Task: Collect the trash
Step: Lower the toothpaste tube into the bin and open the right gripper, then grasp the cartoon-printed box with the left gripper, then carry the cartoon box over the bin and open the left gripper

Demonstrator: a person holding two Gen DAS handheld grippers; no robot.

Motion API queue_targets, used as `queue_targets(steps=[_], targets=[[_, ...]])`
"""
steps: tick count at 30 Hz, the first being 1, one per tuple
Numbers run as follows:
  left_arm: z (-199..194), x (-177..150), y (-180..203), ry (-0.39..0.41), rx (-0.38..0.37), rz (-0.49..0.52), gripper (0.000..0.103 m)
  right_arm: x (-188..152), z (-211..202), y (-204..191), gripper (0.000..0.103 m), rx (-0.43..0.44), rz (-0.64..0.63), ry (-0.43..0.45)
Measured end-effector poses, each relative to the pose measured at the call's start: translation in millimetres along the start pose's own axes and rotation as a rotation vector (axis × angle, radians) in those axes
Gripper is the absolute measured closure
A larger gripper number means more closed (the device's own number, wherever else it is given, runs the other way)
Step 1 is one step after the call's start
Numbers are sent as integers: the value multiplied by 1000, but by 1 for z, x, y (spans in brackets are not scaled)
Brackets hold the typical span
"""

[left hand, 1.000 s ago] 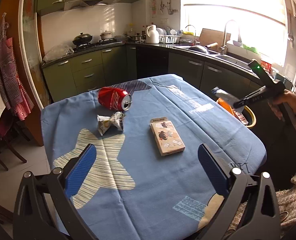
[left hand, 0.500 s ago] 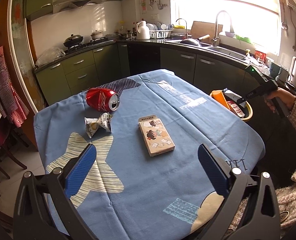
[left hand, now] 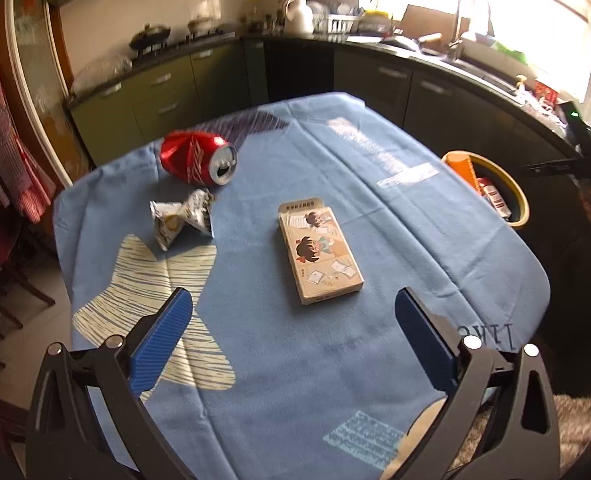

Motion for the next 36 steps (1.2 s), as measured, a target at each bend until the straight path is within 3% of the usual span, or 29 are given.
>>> queue_targets(steps=[5, 13, 23, 31, 33, 36], targets=[[48, 7, -3, -133, -26, -111, 7, -6, 5, -3, 46, 17, -12, -4], [104, 5, 13, -283, -21, -145, 7, -17, 15, -10, 46, 77, -23, -13], [113, -10, 18, -341, 14, -174, 7, -23, 29, -13, 46, 130, -27, -21], [110, -17, 19, -350, 38, -144, 31, -29, 33, -11, 46, 141, -16, -28], [106, -15, 19, -340, 47, -124, 48, -30, 32, -10, 46, 140, -15, -27], [104, -16, 21, -350, 28, -106, 48, -30, 31, -10, 46, 138, -15, -24]])
Point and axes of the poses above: each gripper's, at about its wrist camera, not at the fingertips, and z roughly the way its jaws point, y to its right, x to its top, the point moved 8 cm from there along z, roughly the way its jaws point, and after that the axes turned 6 degrees about y, right-handed, at the moved point
